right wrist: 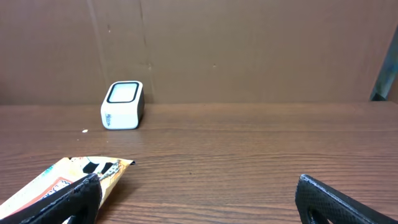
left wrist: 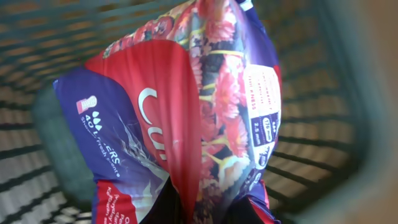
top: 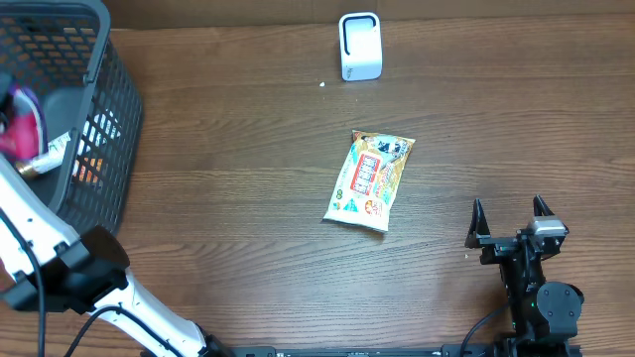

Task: Scan the item barcode
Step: 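Grasp the red Carefree pack in the basket with the left gripper, then carry the red Carefree pack to the scanner and hold it there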

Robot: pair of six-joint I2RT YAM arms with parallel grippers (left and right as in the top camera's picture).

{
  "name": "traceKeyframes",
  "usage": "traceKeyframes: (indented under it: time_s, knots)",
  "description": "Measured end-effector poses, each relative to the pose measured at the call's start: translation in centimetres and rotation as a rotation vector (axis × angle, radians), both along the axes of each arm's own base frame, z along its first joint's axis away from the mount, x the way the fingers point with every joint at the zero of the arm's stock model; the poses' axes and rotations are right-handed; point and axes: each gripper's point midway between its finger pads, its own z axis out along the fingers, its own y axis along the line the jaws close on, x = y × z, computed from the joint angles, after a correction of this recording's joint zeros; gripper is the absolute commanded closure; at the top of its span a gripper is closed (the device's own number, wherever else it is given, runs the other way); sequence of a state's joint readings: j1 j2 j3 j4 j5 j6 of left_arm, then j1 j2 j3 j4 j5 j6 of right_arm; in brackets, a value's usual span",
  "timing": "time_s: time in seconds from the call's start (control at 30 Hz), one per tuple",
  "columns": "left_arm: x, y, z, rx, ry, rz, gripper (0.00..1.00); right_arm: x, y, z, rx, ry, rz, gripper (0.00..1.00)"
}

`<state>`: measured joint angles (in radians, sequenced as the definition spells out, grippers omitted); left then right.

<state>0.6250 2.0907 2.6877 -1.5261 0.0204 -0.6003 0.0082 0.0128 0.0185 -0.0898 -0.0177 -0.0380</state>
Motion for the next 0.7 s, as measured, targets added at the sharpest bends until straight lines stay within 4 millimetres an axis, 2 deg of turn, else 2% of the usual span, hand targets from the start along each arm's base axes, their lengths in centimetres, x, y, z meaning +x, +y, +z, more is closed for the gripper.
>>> traceKeyframes:
  time_s: [0.07, 0.13, 0.23, 0.27, 0.37, 0.43, 0.53, 0.63, 0.7]
  knots:
    - [0.8, -1.5, 2.2, -0.011, -0.086, -0.055, 0.96, 0.0, 0.0, 0.0, 0.001, 0.001, 0.0, 0.0]
    - [1.7, -4.0, 4.6, -0.024, -0.175, -0.145, 0.96, 0.0, 0.0, 0.0, 0.0, 0.0, 0.0, 0.0]
    - [2.5, -9.2, 7.4, -0.037, -0.254, -0.303, 0.96, 0.0, 0.0, 0.0, 0.0, 0.0, 0.0, 0.0]
    - [2.7, -12.0, 8.3, -0.04, -0.275, -0.382, 0.96, 0.0, 0.0, 0.0, 0.0, 0.0, 0.0, 0.0]
    - [3.1, -18.6, 9.7, -0.044, -0.301, -0.566, 0.96, 0.0, 0.0, 0.0, 0.0, 0.0, 0.0, 0.0]
    - [3.1, -23.5, 9.8, -0.056, -0.293, -0.707, 0.96, 0.0, 0.0, 0.0, 0.0, 0.0, 0.0, 0.0]
    - [3.0, -29.9, 8.8, -0.084, -0.252, -0.879, 0.96, 0.0, 0.0, 0.0, 0.0, 0.0, 0.0, 0.0]
    - [2.9, -34.9, 7.2, -0.108, -0.195, -1.003, 0.96, 0.0, 0.0, 0.0, 0.0, 0.0, 0.0, 0.0]
    - [3.0, -38.3, 5.3, -0.125, -0.137, -1.081, 0.95, 0.0, 0.0, 0.0, 0.0, 0.0, 0.0, 0.0]
